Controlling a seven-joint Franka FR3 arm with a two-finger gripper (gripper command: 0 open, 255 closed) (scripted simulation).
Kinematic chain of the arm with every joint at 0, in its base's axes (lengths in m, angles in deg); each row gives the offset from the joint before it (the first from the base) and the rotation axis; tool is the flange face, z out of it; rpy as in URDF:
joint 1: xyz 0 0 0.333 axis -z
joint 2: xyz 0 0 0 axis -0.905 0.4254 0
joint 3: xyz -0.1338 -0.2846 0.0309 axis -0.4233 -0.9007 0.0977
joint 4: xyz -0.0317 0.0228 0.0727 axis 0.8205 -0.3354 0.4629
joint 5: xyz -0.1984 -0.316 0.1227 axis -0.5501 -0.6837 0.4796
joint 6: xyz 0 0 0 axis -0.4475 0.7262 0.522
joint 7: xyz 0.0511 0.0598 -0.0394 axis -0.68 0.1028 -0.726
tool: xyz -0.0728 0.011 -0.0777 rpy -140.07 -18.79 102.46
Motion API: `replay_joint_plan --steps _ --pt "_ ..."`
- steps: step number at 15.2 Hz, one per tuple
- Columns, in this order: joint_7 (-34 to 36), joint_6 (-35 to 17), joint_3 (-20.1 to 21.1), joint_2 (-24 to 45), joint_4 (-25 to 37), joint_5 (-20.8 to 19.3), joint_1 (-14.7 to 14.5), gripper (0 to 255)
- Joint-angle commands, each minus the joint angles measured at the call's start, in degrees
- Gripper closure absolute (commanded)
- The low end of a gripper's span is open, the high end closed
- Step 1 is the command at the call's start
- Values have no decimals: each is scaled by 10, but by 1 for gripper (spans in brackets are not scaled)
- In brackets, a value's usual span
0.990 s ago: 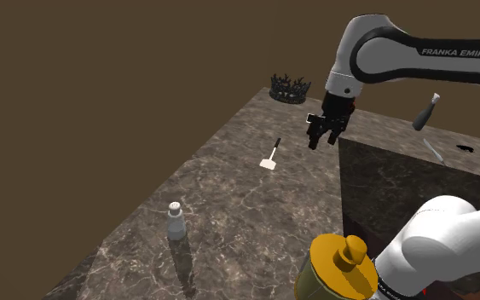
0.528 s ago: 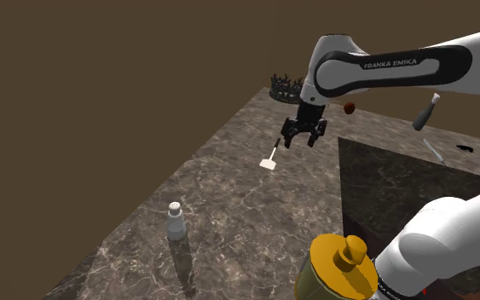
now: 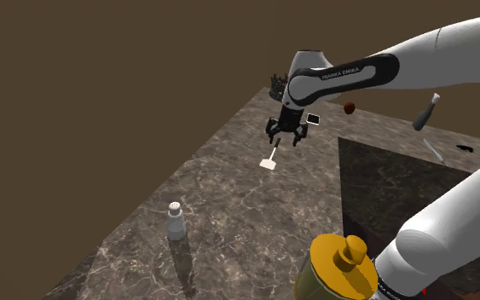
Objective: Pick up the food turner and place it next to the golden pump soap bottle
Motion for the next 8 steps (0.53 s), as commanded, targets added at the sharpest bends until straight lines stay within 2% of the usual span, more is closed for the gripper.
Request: replay_joint_plan --steps 1,8 --pt "45 -23 1 35 17 -10 7 0" --pt "180 -72 -20 164 107 -48 28 0"
